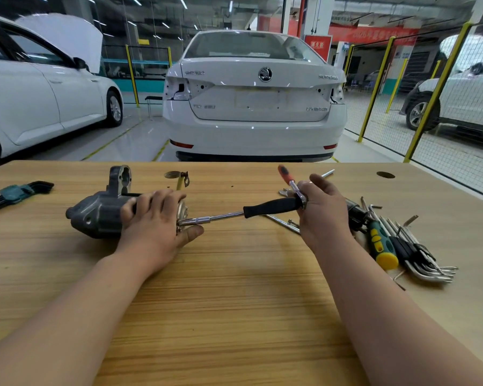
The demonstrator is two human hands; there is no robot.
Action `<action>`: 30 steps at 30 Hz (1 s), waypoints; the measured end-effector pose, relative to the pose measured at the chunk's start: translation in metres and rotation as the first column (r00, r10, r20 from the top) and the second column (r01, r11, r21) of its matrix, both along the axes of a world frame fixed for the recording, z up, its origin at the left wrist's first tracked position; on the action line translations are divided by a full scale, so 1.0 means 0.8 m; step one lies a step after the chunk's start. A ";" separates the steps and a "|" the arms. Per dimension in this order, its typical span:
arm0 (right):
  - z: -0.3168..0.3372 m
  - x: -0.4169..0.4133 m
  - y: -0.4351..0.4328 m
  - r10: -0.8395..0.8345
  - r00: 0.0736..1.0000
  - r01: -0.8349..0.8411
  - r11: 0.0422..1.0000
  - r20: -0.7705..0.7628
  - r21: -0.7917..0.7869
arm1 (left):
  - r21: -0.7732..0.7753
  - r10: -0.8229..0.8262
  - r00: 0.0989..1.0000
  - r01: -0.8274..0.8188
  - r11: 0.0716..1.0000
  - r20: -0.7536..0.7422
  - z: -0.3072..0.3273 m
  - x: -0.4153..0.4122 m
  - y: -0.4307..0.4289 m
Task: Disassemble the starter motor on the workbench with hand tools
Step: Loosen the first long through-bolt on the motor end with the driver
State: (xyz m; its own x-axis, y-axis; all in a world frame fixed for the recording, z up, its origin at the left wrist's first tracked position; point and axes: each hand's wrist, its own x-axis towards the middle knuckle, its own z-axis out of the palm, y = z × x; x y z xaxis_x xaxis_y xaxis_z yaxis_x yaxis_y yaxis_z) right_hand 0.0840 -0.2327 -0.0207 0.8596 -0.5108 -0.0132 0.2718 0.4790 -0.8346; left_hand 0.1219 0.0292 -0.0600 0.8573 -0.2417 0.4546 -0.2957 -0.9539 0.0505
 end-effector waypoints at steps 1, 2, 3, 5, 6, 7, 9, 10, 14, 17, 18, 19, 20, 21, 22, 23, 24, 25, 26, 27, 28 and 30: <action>0.002 -0.002 0.001 0.052 0.998 -0.054 0.993 0.019 0.105 | 0.008 0.005 1.000 -0.005 1.000 -0.015 0.000 0.001 -0.001; 0.003 -0.004 0.002 0.114 0.993 -0.117 0.976 0.025 0.184 | 0.021 0.006 0.999 -0.005 1.000 -0.038 0.003 0.003 -0.001; 0.003 -0.006 0.003 0.174 0.985 -0.172 0.959 0.013 0.223 | 0.041 0.001 0.998 0.002 0.999 -0.065 0.007 0.006 0.002; 0.000 -0.009 0.003 0.260 0.963 -0.244 0.952 -0.067 0.185 | 0.098 -0.021 0.993 0.032 0.995 -0.116 0.020 0.014 0.012; -0.001 -0.010 0.002 0.282 0.952 -0.269 0.956 -0.119 0.115 | 0.129 -0.031 0.991 0.048 0.990 -0.134 0.025 0.017 0.018; -0.003 -0.012 0.001 0.289 0.942 -0.293 0.956 -0.168 0.000 | 0.157 -0.035 0.989 0.057 0.986 -0.142 0.029 0.020 0.022; -0.006 -0.017 -0.004 0.249 0.927 -0.343 0.868 -0.281 -0.360 | 0.182 -0.019 0.992 0.041 0.982 -0.122 0.029 0.022 0.022; -0.008 -0.020 -0.007 0.205 0.921 -0.360 0.774 -0.332 -0.521 | 0.190 0.001 0.994 0.019 0.982 -0.106 0.028 0.022 0.018; -0.015 -0.020 -0.013 0.123 0.902 -0.373 0.703 -0.414 -0.606 | 0.268 0.081 0.992 -0.051 0.962 -0.102 0.034 0.019 0.003; -0.011 -0.023 -0.017 0.211 0.884 -0.373 0.856 -0.417 -0.358 | 0.301 0.131 0.987 -0.099 0.948 -0.088 0.038 0.009 -0.003; -0.009 -0.024 -0.018 0.251 0.878 -0.378 0.886 -0.408 -0.268 | 0.301 0.135 0.988 -0.106 0.948 -0.077 0.037 0.005 -0.004; -0.008 -0.025 -0.020 0.287 0.871 -0.383 0.905 -0.398 -0.187 | 0.298 0.132 0.989 -0.107 0.949 -0.067 0.036 0.000 -0.006; -0.008 -0.027 -0.022 0.316 0.864 -0.392 0.911 -0.392 -0.130 | 0.295 0.125 0.990 -0.103 0.950 -0.059 0.034 -0.005 -0.006; -0.008 -0.028 -0.023 0.341 0.855 -0.409 0.907 -0.390 -0.104 | 0.292 0.117 0.992 -0.096 0.952 -0.053 0.033 -0.009 -0.005; -0.009 -0.029 -0.024 0.366 0.846 -0.434 0.895 -0.389 -0.101 | 0.292 0.109 0.993 -0.089 0.952 -0.054 0.032 -0.012 -0.004; -0.011 -0.032 -0.026 0.387 0.836 -0.461 0.880 -0.388 -0.116 | 0.292 0.104 0.993 -0.083 0.953 -0.055 0.031 -0.015 -0.003; -0.012 -0.033 -0.027 0.398 0.832 -0.480 0.866 -0.387 -0.142 | 0.287 0.101 0.993 -0.081 0.954 -0.055 0.031 -0.016 -0.002; -0.014 -0.034 -0.027 0.400 0.832 -0.489 0.856 -0.383 -0.168 | 0.280 0.103 0.993 -0.083 0.956 -0.057 0.030 -0.017 -0.002; -0.015 -0.035 -0.028 0.398 0.838 -0.489 0.852 -0.372 -0.189 | 0.271 0.109 0.992 -0.089 0.958 -0.059 0.030 -0.017 -0.002; -0.017 -0.036 -0.028 0.398 0.847 -0.484 0.851 -0.352 -0.202 | 0.264 0.116 0.992 -0.096 0.960 -0.059 0.030 -0.018 -0.002; -0.018 -0.036 -0.029 0.401 0.855 -0.481 0.851 -0.330 -0.212 | 0.258 0.118 0.992 -0.101 0.961 -0.053 0.029 -0.017 -0.003; -0.023 -0.036 -0.029 0.410 0.865 -0.476 0.853 -0.290 -0.215 | 0.249 0.111 0.993 -0.100 0.963 -0.030 0.027 -0.017 -0.002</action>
State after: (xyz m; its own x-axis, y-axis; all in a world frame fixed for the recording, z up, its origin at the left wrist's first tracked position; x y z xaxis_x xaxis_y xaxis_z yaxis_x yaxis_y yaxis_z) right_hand 0.0555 -0.2559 -0.0389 0.9844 -0.0877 -0.1523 -0.1263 0.2496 -0.9601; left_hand 0.1083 0.0278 -0.0386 0.9013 -0.2487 0.3547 -0.1954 -0.9642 -0.1795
